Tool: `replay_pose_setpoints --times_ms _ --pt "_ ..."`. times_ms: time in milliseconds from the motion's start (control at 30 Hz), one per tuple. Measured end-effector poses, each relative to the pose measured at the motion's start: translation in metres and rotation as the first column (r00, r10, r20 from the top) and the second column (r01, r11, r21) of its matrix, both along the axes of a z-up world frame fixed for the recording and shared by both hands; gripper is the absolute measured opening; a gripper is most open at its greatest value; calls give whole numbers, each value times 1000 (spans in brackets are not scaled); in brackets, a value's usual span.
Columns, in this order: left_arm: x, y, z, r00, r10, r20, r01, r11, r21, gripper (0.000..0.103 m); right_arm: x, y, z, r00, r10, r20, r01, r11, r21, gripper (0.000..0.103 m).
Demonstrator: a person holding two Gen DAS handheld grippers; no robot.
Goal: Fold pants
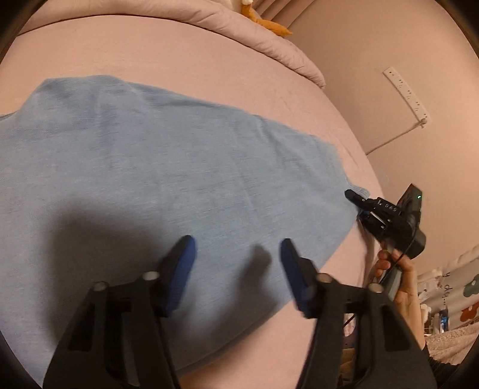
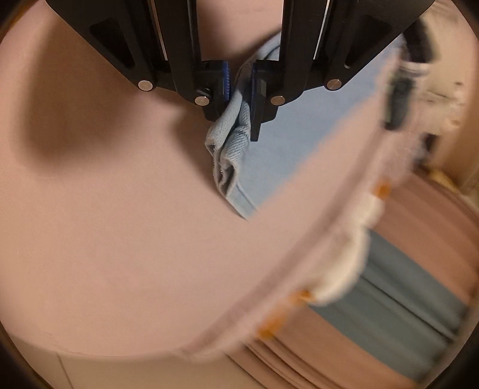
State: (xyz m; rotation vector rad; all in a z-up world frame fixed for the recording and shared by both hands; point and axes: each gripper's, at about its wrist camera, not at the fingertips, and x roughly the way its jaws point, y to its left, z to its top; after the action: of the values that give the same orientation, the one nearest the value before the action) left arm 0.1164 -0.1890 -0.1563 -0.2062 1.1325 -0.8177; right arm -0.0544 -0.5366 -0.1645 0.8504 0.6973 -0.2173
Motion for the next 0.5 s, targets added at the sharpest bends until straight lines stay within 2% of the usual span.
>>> replay_pose_setpoints --times_ms 67,133,167,233,300,367,467,500 --pt "1 1 1 1000 0 -20 0 1000 -4 51 -6 -4 -10 998 -39 43 36 997 71 7" --pt "8 4 3 999 12 -47 -13 1000 -9 55 -4 -1 -4 998 -59 30 57 996 73 7" --pt "9 4 6 998 21 -67 -23 1000 -21 59 -1 6 7 999 -48 24 47 999 12 10" --pt "11 12 10 995 48 -89 -53 997 -55 78 3 24 32 998 -4 60 10 995 -98 10" --pt "12 18 18 990 77 -114 -91 988 -126 80 9 52 64 990 75 116 -49 975 -216 10" --pt "13 24 25 985 80 -153 -113 968 -225 80 20 90 90 971 183 156 -127 942 -312 10" --pt "16 31 34 974 79 -211 -155 914 -375 84 33 143 103 934 321 157 -238 886 -398 10" --pt "17 34 35 970 79 -231 -172 892 -418 89 38 164 103 918 370 143 -279 858 -431 10"
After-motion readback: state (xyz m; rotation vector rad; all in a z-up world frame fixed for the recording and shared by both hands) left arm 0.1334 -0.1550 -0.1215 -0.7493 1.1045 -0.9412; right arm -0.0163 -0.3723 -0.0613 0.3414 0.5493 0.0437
